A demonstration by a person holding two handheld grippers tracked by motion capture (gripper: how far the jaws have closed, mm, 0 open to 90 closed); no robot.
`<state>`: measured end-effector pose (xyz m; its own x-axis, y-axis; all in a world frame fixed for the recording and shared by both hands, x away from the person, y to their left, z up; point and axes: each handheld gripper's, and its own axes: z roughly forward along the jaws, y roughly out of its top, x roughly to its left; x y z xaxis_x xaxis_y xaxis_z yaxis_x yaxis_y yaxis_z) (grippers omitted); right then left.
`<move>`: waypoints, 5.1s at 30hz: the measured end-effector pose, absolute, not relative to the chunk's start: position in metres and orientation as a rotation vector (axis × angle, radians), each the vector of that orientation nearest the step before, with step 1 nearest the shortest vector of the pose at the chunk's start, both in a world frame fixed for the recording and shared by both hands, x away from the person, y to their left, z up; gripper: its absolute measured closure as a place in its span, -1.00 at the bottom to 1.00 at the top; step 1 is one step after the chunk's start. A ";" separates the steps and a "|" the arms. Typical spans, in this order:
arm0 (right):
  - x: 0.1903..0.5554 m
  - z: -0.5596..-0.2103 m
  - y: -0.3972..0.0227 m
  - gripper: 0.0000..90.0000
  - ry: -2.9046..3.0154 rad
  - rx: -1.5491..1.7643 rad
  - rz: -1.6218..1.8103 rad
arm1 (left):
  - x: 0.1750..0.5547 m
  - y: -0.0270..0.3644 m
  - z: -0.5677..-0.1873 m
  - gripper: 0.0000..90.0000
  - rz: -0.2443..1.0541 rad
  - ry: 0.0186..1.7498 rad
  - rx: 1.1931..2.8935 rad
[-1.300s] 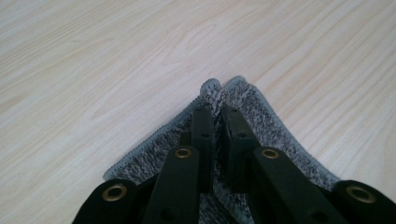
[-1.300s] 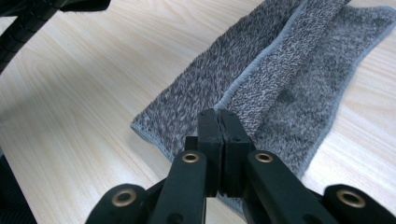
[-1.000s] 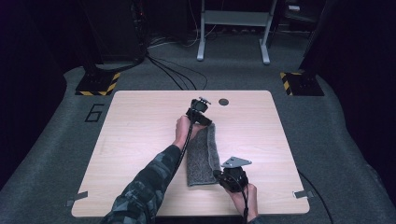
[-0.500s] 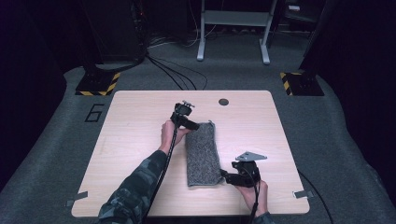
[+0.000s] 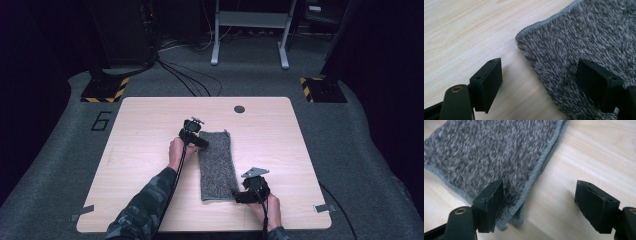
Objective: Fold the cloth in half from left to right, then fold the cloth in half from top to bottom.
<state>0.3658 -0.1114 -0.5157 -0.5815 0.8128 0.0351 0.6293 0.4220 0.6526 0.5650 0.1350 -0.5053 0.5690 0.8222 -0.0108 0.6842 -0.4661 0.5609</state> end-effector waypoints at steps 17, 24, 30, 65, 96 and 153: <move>0.376 -0.492 -0.111 -0.47 2.413 1.176 0.997 | 0.538 0.146 -0.496 -0.58 0.367 1.138 2.256; 0.399 -0.489 -0.108 -0.46 2.392 1.200 0.996 | 0.501 0.155 -0.492 -0.62 0.362 1.073 2.282; 0.425 -0.486 -0.105 -0.44 2.386 1.216 0.994 | 0.486 0.157 -0.501 -0.63 0.348 1.052 2.319; 0.582 -0.503 -0.067 0.32 2.432 1.312 0.856 | 0.570 0.159 -0.501 -0.47 0.303 1.183 2.218; 0.563 -0.502 -0.069 0.95 2.388 1.336 0.906 | 0.563 0.143 -0.495 0.91 0.318 1.092 2.230; 0.556 -0.409 -0.066 0.96 2.197 1.135 1.066 | 0.564 0.157 -0.425 0.91 0.495 0.975 2.100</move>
